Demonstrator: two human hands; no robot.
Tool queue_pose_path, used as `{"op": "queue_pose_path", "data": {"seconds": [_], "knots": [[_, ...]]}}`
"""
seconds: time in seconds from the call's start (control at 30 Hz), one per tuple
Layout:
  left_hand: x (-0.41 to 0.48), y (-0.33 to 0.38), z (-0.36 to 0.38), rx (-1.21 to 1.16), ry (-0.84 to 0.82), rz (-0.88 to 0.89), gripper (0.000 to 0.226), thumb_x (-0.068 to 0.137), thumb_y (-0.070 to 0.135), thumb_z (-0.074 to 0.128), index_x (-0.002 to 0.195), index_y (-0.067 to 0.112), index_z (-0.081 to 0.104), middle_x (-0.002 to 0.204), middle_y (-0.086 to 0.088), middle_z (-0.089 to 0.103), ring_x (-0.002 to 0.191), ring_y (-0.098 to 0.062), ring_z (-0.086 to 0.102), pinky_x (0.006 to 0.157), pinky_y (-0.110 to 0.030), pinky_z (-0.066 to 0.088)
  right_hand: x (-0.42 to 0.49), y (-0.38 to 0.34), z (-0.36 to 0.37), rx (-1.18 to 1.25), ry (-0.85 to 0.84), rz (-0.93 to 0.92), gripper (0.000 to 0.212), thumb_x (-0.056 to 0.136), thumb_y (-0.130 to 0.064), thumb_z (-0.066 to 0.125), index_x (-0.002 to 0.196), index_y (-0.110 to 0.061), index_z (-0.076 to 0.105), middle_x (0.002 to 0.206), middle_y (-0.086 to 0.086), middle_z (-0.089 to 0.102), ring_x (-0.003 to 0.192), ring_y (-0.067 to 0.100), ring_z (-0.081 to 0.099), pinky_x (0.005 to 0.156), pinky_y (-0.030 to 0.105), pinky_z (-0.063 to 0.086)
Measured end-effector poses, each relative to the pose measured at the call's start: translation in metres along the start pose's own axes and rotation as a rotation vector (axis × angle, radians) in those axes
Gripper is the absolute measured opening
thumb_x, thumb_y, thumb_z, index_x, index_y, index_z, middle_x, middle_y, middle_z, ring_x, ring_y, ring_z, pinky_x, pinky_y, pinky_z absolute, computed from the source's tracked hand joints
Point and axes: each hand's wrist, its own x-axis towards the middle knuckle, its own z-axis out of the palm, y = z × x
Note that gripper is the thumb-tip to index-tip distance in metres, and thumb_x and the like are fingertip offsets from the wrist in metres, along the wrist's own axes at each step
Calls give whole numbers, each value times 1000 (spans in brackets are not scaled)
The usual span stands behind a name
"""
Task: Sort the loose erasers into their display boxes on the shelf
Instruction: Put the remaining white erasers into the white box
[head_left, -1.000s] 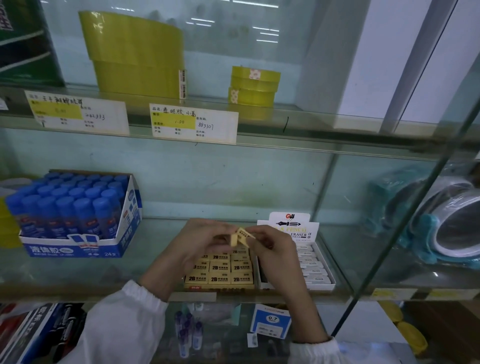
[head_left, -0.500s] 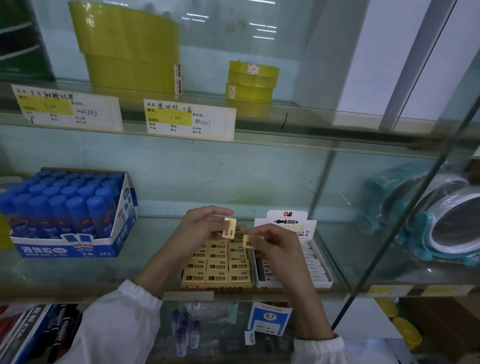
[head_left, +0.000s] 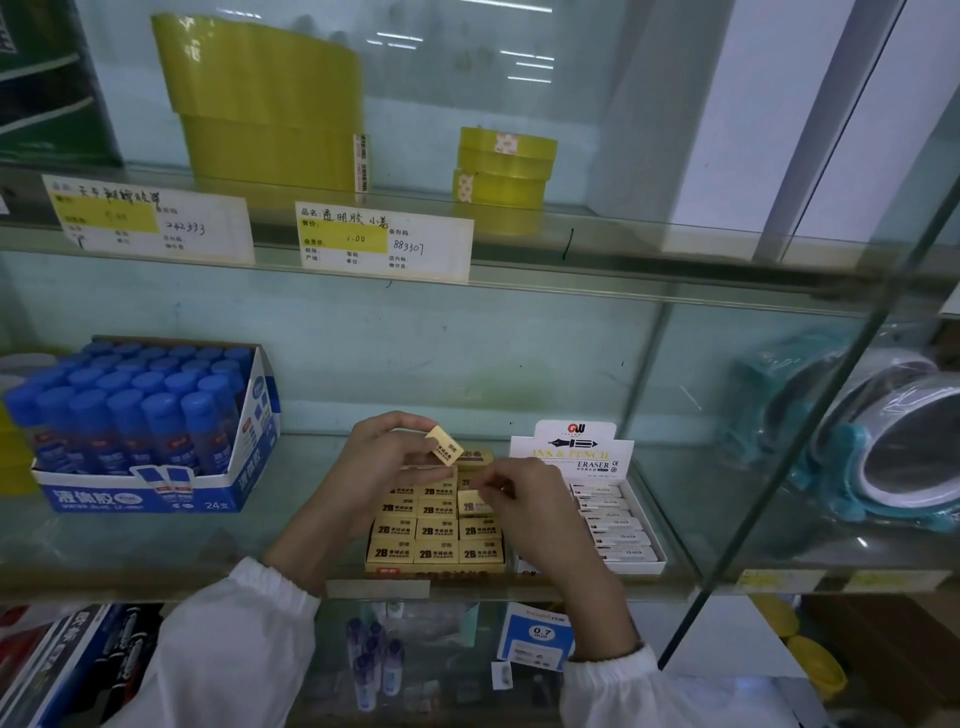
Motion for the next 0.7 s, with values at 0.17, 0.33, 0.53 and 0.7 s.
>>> {"op": "queue_pose_path", "data": {"seconds": [0.17,0.33,0.53,0.7], "knots": [[0,-3,2,-83,10,-28,18,98,7,59,108,-6,65,100,-28,74,88,-31,76,79,-40,64,0,6,7,-239,41,-87,21,95,-19,58,104,-25,76,104,-4,66,98,11,42,74,23,33],[1,-4,5,-88,19,-60,24,101,17,57,106,-5,66,95,-26,75,87,-33,77,72,-35,64,-1,8,4,-85,46,-36,22,94,-15,58,107,-22,75,101,-6,69,100,11,55,78,22,50],[-2,-3,8,216,-42,23,20,85,-3,73,104,6,73,95,-18,78,82,-28,78,70,-29,62,-5,12,-3,316,215,59,17,94,-12,61,101,-23,71,86,-12,71,82,-2,66,68,14,52],[0,-7,19,340,-106,77,46,81,-12,72,117,16,66,101,-25,68,85,-30,76,73,-34,64,-6,13,-5,373,258,72,22,91,-9,63,87,-29,71,79,-13,71,76,-4,64,64,11,49]]}}
